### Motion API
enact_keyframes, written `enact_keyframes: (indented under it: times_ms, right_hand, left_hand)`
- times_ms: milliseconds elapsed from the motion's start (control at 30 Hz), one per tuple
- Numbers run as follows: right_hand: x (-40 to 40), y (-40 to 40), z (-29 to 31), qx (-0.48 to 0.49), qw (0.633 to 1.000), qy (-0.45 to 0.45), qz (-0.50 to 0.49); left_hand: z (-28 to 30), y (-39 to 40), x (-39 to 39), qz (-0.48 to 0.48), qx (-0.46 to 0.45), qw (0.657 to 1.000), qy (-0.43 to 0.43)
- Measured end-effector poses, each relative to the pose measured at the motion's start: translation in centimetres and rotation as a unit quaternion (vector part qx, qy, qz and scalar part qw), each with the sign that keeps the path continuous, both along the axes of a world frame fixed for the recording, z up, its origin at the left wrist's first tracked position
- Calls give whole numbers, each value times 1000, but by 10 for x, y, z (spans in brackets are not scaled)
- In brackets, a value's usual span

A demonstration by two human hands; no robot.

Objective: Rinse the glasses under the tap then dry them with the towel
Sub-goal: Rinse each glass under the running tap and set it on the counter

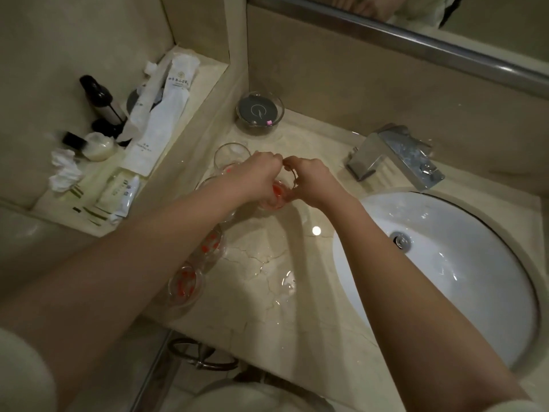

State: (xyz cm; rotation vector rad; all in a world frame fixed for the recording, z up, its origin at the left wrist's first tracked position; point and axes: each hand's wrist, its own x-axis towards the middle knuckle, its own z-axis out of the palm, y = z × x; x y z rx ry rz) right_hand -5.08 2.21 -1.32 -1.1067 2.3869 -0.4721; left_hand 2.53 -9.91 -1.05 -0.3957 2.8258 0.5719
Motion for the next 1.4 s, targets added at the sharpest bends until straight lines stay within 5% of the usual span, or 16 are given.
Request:
enact_keyframes:
  times_ms: [233,467,767,1000,1400]
  right_hand:
    - [12,80,9,-132,977,-127,-111]
    - [9,158,19,-209,934,-175,-231]
    - [-58,199,22,-443,745,-168,-469]
    - [-126,185,-14,-380,786,-218,-435]
    - [-160,165,-32,-391,801,-223,-396]
  left_hand:
    - [5,43,4,7,137,989,60]
    - [-7,110,-6,103,345,928,98]
    - [-39,170,-31,187,452,869,79]
    - [-49,179,-59,211,445,866,84]
    - [-60,196,-91,269,473,836,75]
